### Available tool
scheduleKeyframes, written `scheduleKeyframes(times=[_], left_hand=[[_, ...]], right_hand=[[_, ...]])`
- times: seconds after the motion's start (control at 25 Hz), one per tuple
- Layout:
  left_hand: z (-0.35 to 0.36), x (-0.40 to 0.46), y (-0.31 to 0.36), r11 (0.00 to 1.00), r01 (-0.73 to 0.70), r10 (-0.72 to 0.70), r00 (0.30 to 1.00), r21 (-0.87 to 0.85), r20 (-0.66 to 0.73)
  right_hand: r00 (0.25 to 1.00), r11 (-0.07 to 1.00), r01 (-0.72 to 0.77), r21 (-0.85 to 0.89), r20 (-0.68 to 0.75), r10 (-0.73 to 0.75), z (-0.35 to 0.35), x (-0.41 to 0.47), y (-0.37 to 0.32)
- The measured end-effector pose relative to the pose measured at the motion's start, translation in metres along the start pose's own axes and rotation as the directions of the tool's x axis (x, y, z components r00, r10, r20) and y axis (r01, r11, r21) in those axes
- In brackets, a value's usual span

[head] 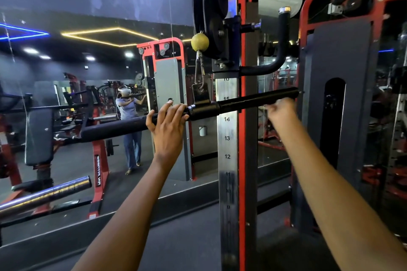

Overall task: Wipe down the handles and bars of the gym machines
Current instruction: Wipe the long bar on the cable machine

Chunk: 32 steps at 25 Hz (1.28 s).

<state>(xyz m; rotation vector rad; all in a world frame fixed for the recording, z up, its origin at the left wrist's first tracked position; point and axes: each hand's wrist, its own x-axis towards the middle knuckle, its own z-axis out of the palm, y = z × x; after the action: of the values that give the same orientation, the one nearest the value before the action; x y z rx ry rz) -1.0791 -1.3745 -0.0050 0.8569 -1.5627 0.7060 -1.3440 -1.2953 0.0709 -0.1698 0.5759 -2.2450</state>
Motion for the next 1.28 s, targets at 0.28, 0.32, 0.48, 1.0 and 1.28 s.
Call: scheduleKeyframes(times=[0.28,0.32,0.48,1.0,1.28], left_hand=[[0.007,-0.007,0.003,0.999,0.004,-0.005,1.000,0.047,0.018],[0.007,-0.007,0.002,0.999,-0.001,0.000,1.000,0.054,0.019],[0.003,-0.003,-0.005,0.998,-0.024,0.024,1.000,0.053,-0.005],[-0.004,0.002,-0.019,0.998,0.022,-0.024,0.999,0.063,0.032],[-0.002,0.007,-0.021,0.998,0.045,-0.047,0.998,0.047,0.051]], right_hand=[[0.894,0.821,-0.026,-0.570,0.354,0.274,0.004,-0.076,0.068],[0.925,0.788,0.163,-0.593,0.369,0.086,-0.001,-0.069,0.061],[0.493,0.084,0.757,-0.648,0.482,-0.724,-0.027,0.020,0.014],[0.409,-0.217,0.756,-0.617,0.704,-0.580,-0.020,0.046,0.051],[0.293,-0.229,0.915,-0.334,0.936,-0.194,-0.007,-0.029,0.140]])
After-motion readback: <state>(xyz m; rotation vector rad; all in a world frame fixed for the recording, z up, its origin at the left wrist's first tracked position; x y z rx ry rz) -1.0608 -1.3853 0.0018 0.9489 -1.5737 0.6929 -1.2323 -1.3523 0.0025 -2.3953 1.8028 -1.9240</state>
